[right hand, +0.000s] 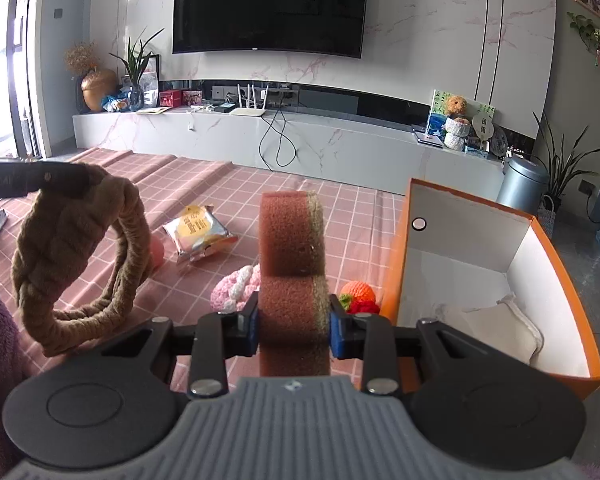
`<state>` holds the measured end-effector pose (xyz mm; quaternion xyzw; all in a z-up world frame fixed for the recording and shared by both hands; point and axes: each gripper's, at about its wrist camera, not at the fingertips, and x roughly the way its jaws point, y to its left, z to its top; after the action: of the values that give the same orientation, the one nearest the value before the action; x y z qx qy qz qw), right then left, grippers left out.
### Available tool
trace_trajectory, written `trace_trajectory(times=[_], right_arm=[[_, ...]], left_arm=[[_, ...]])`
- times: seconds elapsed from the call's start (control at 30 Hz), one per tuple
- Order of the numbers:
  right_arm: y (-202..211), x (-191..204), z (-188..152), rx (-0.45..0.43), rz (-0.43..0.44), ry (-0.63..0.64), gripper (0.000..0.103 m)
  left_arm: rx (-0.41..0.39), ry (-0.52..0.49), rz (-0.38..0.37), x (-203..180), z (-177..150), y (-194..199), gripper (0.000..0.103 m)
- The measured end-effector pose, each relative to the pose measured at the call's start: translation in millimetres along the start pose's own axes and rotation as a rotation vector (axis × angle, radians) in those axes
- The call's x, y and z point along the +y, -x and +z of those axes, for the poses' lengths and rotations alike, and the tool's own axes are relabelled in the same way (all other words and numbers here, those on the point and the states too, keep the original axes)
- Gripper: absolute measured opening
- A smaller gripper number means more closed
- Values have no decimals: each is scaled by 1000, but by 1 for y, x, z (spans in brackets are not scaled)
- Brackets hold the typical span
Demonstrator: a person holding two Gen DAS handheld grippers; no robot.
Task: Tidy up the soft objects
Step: 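Lift the sponge with the right tool while the left tool lifts the towel toward the box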
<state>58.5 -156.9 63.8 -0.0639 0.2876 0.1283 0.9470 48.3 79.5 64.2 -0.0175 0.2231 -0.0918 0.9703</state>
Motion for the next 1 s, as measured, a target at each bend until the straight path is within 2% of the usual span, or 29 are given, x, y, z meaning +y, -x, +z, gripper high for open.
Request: trace_trajectory(times=[0.3,0.43,0.6,0.77,1.0], right_arm=[[27,-33,38,-54,-1,9,32],[33,-60,60,-62,-21,-8,32],[33,-97,84,-74,-88,-17,32],[24,-139,99,-37,-116,-93,32],[-12,-187,90,32,-158,-170,32]], left_arm=[[-70,-53,-102,-28,51,-6,5],[-115,-110,-170,-59,79,-14,5],[-158,-152,-273,-101,113,-33,5],[-167,-162,-362,-139,134,-67,5],[-100,-164,-439,-185,137,-139,5]])
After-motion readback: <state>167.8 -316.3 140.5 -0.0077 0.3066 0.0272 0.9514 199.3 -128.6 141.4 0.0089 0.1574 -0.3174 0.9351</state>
